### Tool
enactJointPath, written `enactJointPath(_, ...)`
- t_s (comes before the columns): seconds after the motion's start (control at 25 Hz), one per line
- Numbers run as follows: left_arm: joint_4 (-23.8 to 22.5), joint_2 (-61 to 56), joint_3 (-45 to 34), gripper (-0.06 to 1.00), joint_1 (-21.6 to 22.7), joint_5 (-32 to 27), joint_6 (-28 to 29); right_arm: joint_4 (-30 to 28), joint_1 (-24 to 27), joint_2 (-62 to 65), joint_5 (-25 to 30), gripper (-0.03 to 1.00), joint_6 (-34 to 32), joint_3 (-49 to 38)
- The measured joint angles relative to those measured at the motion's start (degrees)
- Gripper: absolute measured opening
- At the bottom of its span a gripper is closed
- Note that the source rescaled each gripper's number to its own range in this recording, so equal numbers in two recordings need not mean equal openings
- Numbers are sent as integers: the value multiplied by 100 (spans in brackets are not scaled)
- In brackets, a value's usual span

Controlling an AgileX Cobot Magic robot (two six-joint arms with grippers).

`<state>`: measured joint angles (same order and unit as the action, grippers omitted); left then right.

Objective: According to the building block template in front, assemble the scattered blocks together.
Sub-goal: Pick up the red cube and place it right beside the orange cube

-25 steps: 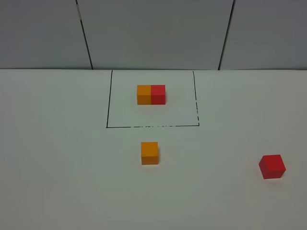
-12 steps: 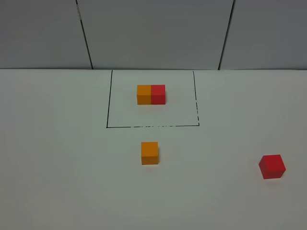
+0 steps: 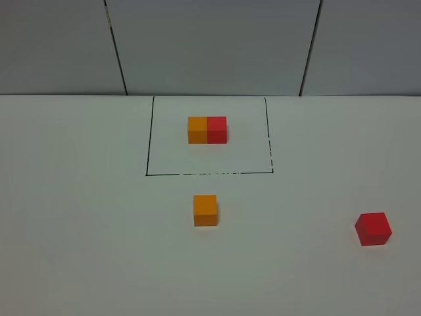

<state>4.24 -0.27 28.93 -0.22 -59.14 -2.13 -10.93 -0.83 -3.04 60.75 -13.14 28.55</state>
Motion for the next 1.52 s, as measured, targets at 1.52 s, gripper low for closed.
enactJointPath(1.52,-6,0,0,95,0,-5,24,0,0,0,0,42,0,0)
